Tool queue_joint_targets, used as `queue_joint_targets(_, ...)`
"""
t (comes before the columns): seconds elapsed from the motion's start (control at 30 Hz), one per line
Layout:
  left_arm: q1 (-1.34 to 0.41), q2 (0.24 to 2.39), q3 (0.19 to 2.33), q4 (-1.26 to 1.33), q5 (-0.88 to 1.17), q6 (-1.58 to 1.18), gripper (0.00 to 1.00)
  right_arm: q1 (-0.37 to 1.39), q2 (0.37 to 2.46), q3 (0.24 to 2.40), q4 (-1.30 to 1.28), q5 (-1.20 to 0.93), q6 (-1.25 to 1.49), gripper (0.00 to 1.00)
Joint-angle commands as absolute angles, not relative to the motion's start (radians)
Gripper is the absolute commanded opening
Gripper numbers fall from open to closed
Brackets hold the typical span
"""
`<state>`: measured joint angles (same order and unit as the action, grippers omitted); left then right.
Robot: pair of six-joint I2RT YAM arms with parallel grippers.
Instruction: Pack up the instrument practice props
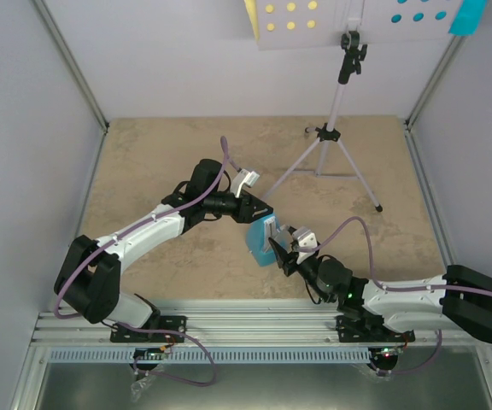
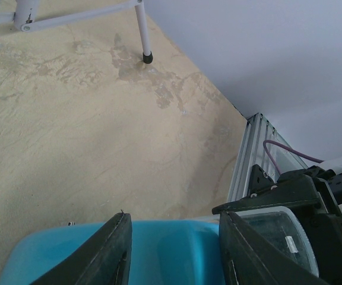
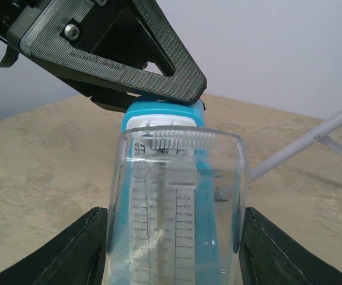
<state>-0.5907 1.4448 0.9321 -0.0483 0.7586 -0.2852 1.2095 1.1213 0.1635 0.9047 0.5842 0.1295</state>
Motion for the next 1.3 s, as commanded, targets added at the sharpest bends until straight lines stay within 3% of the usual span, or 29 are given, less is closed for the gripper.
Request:
queue_joint_targets(0.0, -0.591, 1.466, 0.942, -0.096, 0.742, -0.268, 0.43, 1.228, 1.121, 0.183, 0.936, 0.605, 0.15, 0.49)
queue_joint_targets(1.27, -0.592, 1.464, 0.94, -0.09, 0.752, -0.276, 0.43, 1.256, 1.242, 0.252, 0.889, 0.634, 0.178, 0.49)
